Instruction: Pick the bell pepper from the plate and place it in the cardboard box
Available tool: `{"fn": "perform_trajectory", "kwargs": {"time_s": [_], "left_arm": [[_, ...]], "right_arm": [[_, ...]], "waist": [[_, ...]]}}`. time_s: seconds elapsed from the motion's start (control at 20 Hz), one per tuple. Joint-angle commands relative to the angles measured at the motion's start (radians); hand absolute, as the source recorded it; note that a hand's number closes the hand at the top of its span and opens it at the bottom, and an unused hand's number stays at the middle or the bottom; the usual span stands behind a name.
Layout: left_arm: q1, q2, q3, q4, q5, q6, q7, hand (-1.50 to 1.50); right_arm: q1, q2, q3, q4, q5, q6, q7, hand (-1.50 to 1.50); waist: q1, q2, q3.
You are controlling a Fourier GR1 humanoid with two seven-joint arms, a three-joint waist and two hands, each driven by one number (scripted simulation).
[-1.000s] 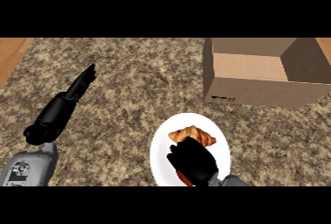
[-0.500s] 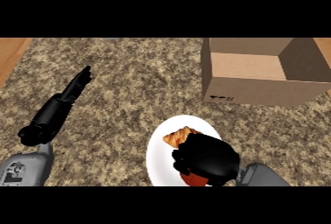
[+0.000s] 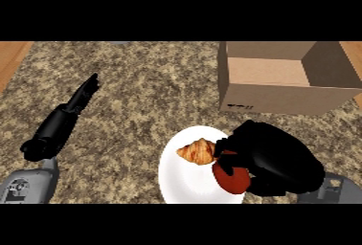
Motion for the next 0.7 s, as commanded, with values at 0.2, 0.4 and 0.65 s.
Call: {"fn": "perform_trajectory", "kwargs": {"time_s": [0.2, 0.4, 0.65], "left_arm": [[-0.031, -0.004, -0.009, -0.004, 0.0, -0.013, 0.025, 0.0], [-0.062, -0.008, -0.008, 0.0, 0.001, -0.017, 0.051, 0.0], [-0.037, -0.02, -0.019, -0.049, 0.0, -0.019, 0.067, 0.0]], "right_arm": [[-0.165, 0.081, -0.307, 0.052, -0.2, 0.112, 0.3, 1.5], [-0.339, 0.073, -0.425, 0.236, -0.236, 0.12, 0.358, 1.5], [-0.491, 0.006, -0.473, 0.593, -0.156, 0.04, 0.181, 1.5]], "waist": [[0.011, 0.002, 0.0], [0.021, 0.005, 0.0], [0.035, 0.008, 0.001]]}}
